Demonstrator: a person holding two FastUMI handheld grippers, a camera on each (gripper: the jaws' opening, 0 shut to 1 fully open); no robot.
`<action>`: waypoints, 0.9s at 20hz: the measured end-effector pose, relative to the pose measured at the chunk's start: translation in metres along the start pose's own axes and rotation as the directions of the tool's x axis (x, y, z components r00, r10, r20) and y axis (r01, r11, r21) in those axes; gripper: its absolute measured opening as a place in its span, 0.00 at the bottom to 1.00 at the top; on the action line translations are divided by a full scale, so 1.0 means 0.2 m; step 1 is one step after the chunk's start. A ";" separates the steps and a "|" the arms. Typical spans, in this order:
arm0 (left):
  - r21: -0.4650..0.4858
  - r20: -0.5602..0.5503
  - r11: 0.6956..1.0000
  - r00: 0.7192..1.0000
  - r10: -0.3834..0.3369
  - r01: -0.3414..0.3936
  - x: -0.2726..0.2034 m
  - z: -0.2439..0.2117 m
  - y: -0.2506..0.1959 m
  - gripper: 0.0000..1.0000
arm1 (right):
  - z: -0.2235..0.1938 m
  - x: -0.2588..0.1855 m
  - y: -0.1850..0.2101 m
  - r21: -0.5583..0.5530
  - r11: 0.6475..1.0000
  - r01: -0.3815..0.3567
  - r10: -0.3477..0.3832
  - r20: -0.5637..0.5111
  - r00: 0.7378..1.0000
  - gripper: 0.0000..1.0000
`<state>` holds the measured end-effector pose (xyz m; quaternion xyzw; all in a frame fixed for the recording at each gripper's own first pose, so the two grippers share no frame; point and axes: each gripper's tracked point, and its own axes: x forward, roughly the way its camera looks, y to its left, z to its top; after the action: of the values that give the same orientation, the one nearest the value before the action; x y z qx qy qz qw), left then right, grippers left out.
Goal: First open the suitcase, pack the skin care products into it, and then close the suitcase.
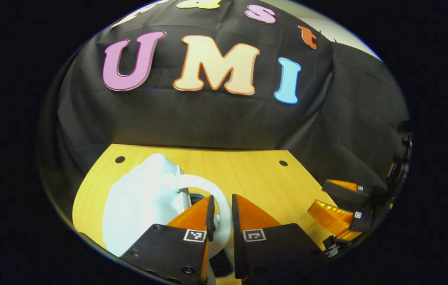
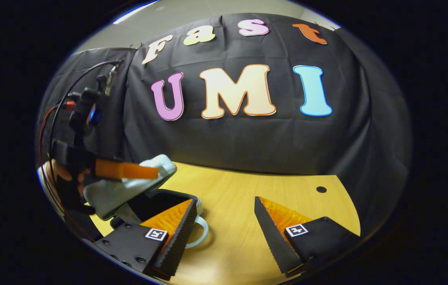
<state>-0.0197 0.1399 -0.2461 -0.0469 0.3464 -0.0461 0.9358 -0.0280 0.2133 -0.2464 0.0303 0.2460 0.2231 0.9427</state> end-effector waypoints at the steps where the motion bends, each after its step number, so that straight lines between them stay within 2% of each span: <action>1: 0.025 0.009 1.000 1.000 0.013 -0.013 0.02 -0.03 -0.05 0.25 | 0.03 -0.02 -0.02 -0.007 1.000 0.001 -0.001 0.017 1.000 0.92; 2: 0.053 0.017 0.998 0.999 0.032 -0.033 0.04 -0.05 -0.08 0.46 | 0.06 -0.04 -0.04 -0.016 1.000 0.003 -0.003 0.033 0.999 0.92; 3: 0.078 0.037 0.996 0.998 0.048 -0.051 0.05 -0.05 -0.11 0.67 | 0.09 -0.05 -0.07 -0.020 1.000 0.010 -0.009 0.055 0.998 0.97; 4: 0.095 0.062 0.993 0.996 0.064 -0.070 0.04 -0.04 -0.14 0.89 | 0.13 -0.07 -0.10 -0.018 1.000 0.019 -0.018 0.081 0.997 0.95; 5: 0.101 0.093 0.992 0.993 0.070 -0.079 0.04 -0.01 -0.17 0.97 | 0.18 -0.09 -0.13 -0.011 0.999 0.031 -0.030 0.116 0.993 0.98; 7: 0.084 0.173 0.990 0.980 0.095 -0.111 0.02 0.05 -0.22 0.99 | 0.30 -0.13 -0.20 0.012 0.998 0.065 -0.066 0.193 0.979 0.95; 11: 0.051 0.328 0.984 0.933 0.147 -0.173 -0.05 0.23 -0.26 1.00 | 0.51 -0.23 -0.32 0.057 0.990 0.129 -0.140 0.320 0.937 0.97; 14: 0.060 0.392 0.981 0.908 0.147 -0.185 -0.11 0.33 -0.27 0.98 | 0.56 -0.28 -0.35 0.055 0.986 0.159 -0.169 0.347 0.923 0.96; 18: 0.097 0.445 0.982 0.890 0.103 -0.163 -0.17 0.46 -0.33 0.99 | 0.61 -0.36 -0.34 0.056 0.979 0.198 -0.204 0.377 0.903 0.97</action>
<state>0.0110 0.0837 -0.1467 0.0297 0.1257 0.0070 0.9916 0.0014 0.1273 -0.1183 0.0553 0.0618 0.1126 0.9902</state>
